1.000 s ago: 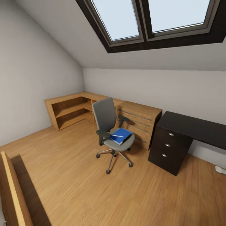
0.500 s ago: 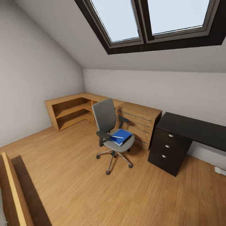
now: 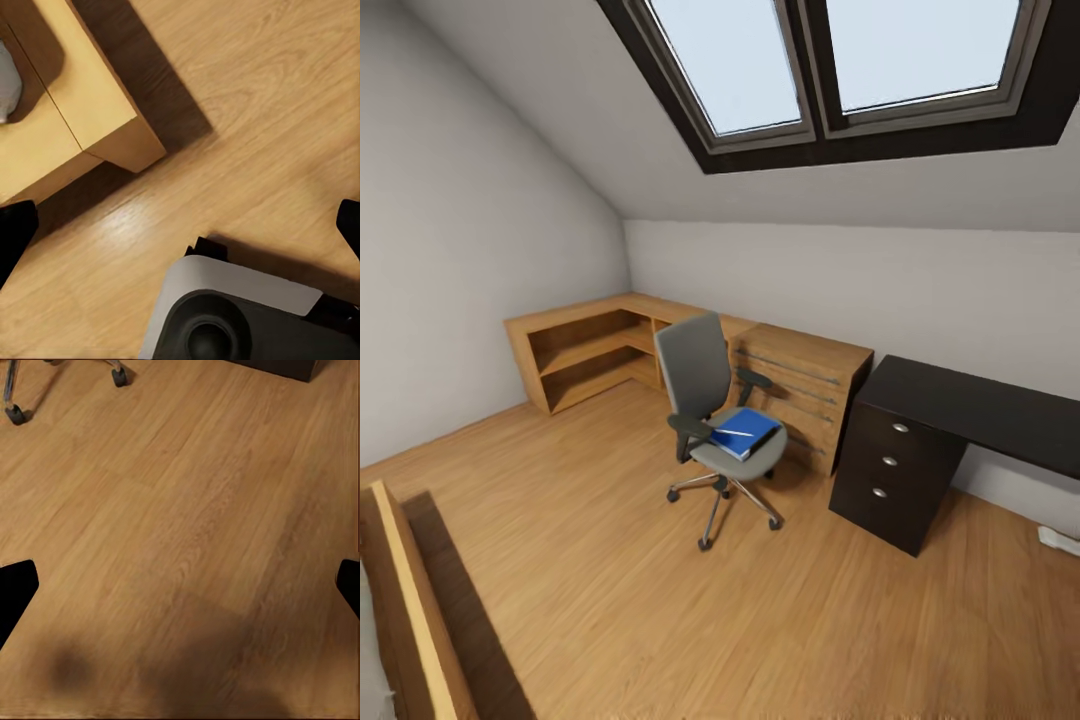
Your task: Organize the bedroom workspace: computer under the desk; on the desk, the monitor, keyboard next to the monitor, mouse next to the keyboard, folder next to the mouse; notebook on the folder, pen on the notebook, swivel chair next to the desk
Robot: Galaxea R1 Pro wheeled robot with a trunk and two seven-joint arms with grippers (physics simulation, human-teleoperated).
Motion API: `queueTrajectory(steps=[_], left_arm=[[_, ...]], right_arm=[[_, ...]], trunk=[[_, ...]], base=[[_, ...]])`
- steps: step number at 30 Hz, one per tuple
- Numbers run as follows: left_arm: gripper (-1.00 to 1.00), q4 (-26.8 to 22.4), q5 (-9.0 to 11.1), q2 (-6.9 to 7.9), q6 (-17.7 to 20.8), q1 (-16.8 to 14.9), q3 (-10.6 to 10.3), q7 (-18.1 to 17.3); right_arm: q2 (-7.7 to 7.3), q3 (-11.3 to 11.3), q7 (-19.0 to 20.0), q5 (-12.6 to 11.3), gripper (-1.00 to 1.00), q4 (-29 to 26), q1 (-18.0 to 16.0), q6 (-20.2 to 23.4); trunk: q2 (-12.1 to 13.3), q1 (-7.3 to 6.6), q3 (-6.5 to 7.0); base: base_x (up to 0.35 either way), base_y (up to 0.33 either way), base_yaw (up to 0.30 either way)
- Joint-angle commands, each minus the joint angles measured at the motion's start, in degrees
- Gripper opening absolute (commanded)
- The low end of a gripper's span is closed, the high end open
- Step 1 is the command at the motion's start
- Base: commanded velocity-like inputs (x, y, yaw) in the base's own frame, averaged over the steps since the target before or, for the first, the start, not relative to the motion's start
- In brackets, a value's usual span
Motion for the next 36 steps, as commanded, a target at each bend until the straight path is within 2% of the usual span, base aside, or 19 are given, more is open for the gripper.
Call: queueTrajectory(steps=[1, 6, 10, 22, 36], left_arm=[[1.0, 0.0, -0.1, -0.01, -0.1, 0.0, 0.0, 0.2], [1.0, 0.0, 0.0, -0.1, -0.1, 0.0, 0.0, 0.2], [1.0, 0.0, 0.0, -0.1, -0.1, 0.0, 0.0, 0.2], [1.0, 0.0, 0.0, -0.16, -0.1, -0.1, 0.0, 0.2], [1.0, 0.0, 0.0, -0.25, 0.1, 0.0, 0.0, 0.2]], right_arm=[[-0.07, -0.4, 0.6, -0.2, 1.0, 0.1, -0.1, -0.1], [-0.18, -0.4, 0.6, -0.2, 1.0, 0.2, -0.1, 0.4], [-0.07, -0.4, 0.5, -0.2, 1.0, 0.1, -0.1, 2.8], [0.02, -0.4, 0.4, -0.2, 1.0, 0.1, -0.1, 3.1], [-0.09, -0.3, 0.5, -0.2, 1.0, 0.1, -0.1, 3.1]], trunk=[[0.0, -0.03, -0.06], [0.0, -0.03, -0.08], [0.0, -0.03, -0.09], [0.0, -0.03, -0.08], [0.0, -0.03, 0.32]], base=[[-0.319, 0.0, 0.0], [-0.336, 0.0, -0.101], [-0.337, 0.0, -0.051], [-0.337, 0.0, -0.015], [-0.31, -0.134, -0.23]])
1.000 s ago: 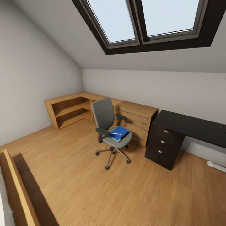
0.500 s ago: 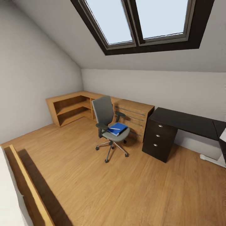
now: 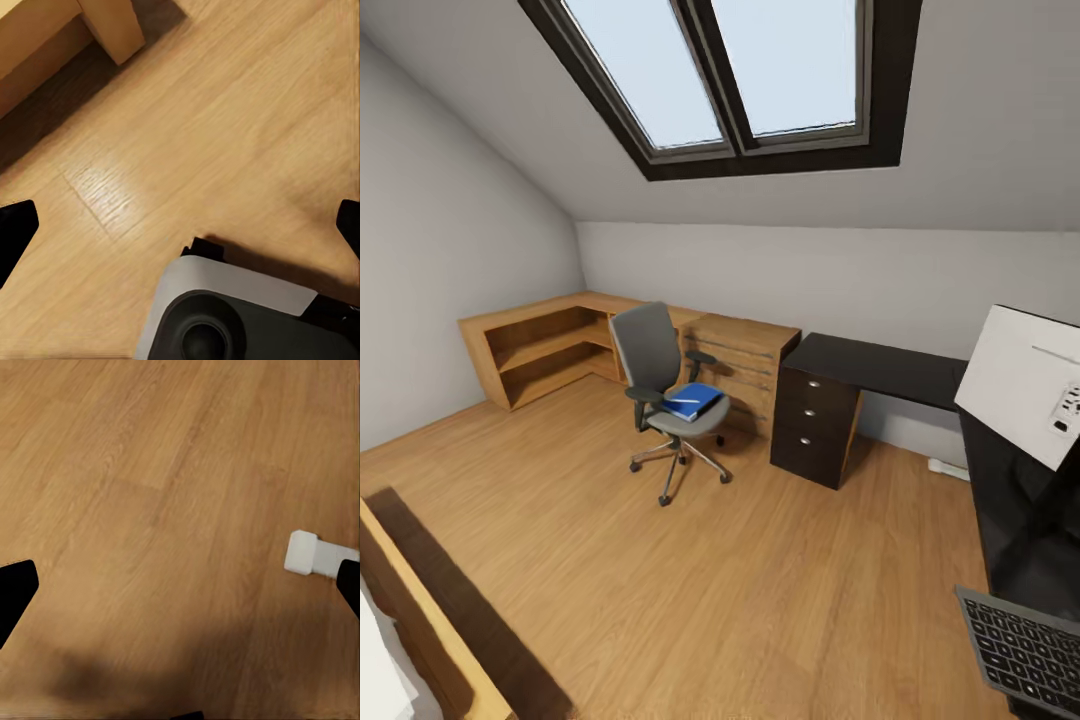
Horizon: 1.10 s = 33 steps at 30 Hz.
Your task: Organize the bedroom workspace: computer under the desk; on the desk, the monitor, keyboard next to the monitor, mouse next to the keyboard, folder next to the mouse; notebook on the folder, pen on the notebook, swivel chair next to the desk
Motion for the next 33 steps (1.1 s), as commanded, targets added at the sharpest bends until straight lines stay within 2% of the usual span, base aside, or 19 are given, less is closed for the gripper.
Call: queueTrajectory(steps=[1, 14, 24, 33], left_arm=[[1.0, 0.0, 0.0, -0.01, -0.2, 0.0, 0.0, 0.2], [1.0, 0.0, 0.0, -0.03, -0.1, 0.0, 0.0, 0.2], [1.0, 0.0, 0.0, -0.03, -0.1, 0.0, 0.0, 0.2], [1.0, 0.0, 0.0, -0.03, 0.0, 0.0, 0.0, 0.2]], right_arm=[[0.0, -0.5, 0.6, -0.2, 1.0, 0.1, -0.1, -0.1], [0.03, -0.4, 0.6, -0.2, 1.0, 0.1, -0.1, -0.1], [0.06, -0.4, 0.5, -0.2, 1.0, 0.1, -0.1, -0.1], [-0.04, -0.4, 0.5, -0.2, 1.0, 0.1, -0.1, -0.1]], trunk=[[0.0, -0.03, -0.03], [0.0, -0.03, 0.22], [0.0, -0.03, 0.19], [0.0, -0.03, 0.19]], base=[[-0.245, -0.25, -0.265], [-0.134, -0.305, -0.26], [-0.027, -0.334, -0.02], [-0.302, -0.057, -0.173]])
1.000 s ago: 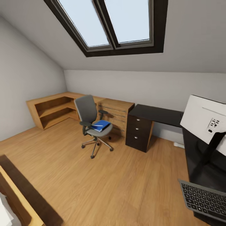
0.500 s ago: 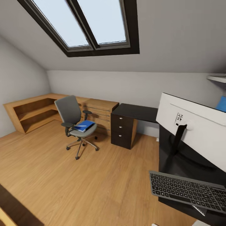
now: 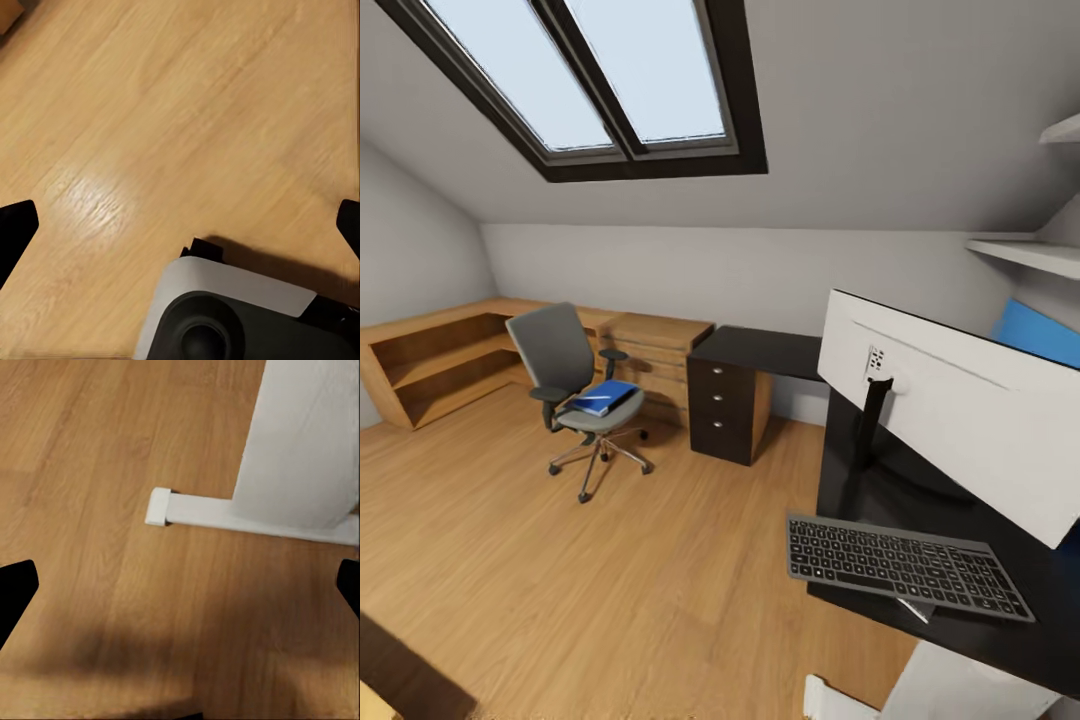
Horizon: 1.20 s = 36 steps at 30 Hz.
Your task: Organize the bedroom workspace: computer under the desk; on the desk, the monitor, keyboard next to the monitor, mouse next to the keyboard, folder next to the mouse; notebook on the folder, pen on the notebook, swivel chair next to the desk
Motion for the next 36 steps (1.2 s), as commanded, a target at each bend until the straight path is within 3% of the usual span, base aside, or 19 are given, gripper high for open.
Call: queueTrajectory(steps=[1, 12, 32, 36], left_arm=[[1.0, 0.0, 0.0, 0.0, -0.1, 0.0, 0.0, 0.2], [1.0, 0.0, 0.0, 0.0, -0.1, 0.0, 0.0, 0.0], [1.0, 0.0, 0.0, 0.0, -0.2, 0.0, 0.0, 0.0], [1.0, 0.0, 0.0, 0.0, -0.2, 0.0, 0.0, 0.0]], right_arm=[[-0.01, -0.4, 0.6, -0.2, 1.0, 0.1, -0.1, -0.2], [-0.02, -0.4, 0.6, -0.2, 1.0, 0.1, -0.1, -0.2], [-0.01, -0.4, 0.6, -0.3, 1.0, 0.1, -0.1, -0.2], [0.0, -0.4, 0.5, -0.3, 1.0, 0.1, -0.1, -0.1]], trunk=[[0.0, -0.04, -0.06], [0.0, -0.04, -0.06], [0.0, -0.04, -1.17], [1.6, -0.91, -0.46]], base=[[-0.334, -0.004, -0.262], [-0.31, -0.001, -0.27], [-0.015, 0.0, -0.163], [0.0, 0.0, -0.003]])
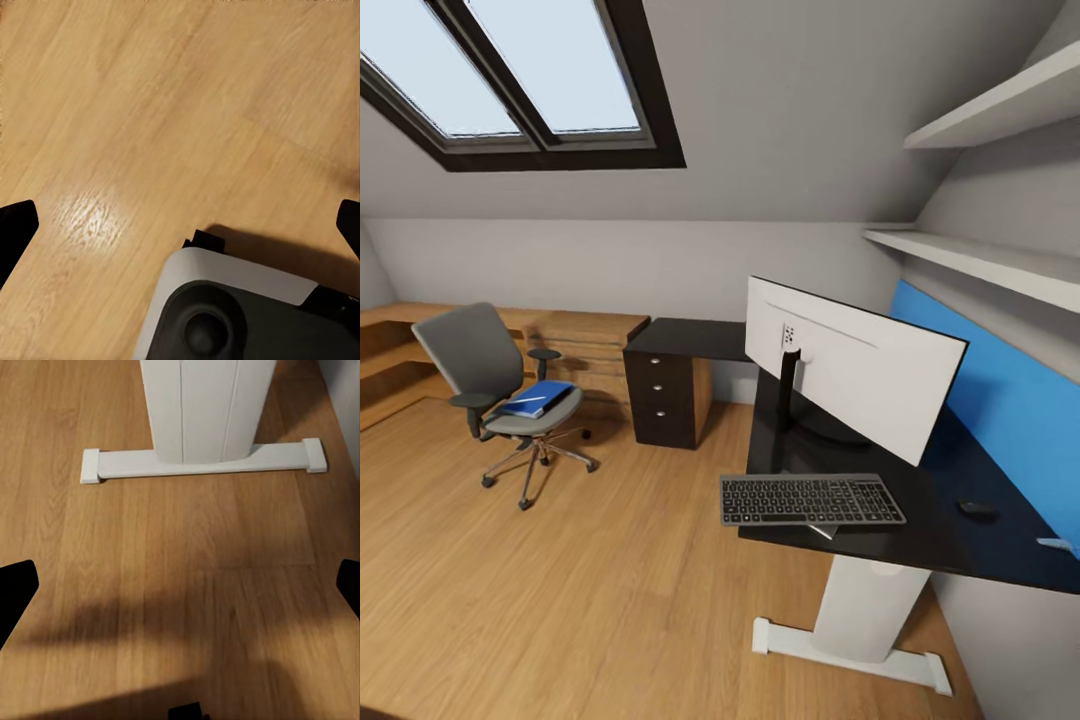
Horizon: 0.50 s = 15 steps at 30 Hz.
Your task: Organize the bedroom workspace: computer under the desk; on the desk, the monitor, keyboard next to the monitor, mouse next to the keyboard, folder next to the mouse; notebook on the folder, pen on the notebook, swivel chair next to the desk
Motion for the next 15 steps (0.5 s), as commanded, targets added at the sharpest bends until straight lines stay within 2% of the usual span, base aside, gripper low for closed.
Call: queueTrajectory(steps=[1, 15], left_arm=[[1.0, 0.0, 0.0, -0.01, -0.2, 0.0, 0.0, 0.2], [1.0, 0.0, 0.0, -0.01, -0.2, 0.0, 0.0, 0.2]], right_arm=[[-0.02, -0.4, 0.6, -0.2, 1.0, 0.1, -0.1, -0.2], [0.05, -0.4, 0.6, -0.2, 1.0, 0.1, -0.1, -0.2]], trunk=[[0.4, -0.22, 0.12], [6.0, -3.3, 2.64]], base=[[0.0, 0.0, -0.001], [0.0, 0.0, 0.0]])
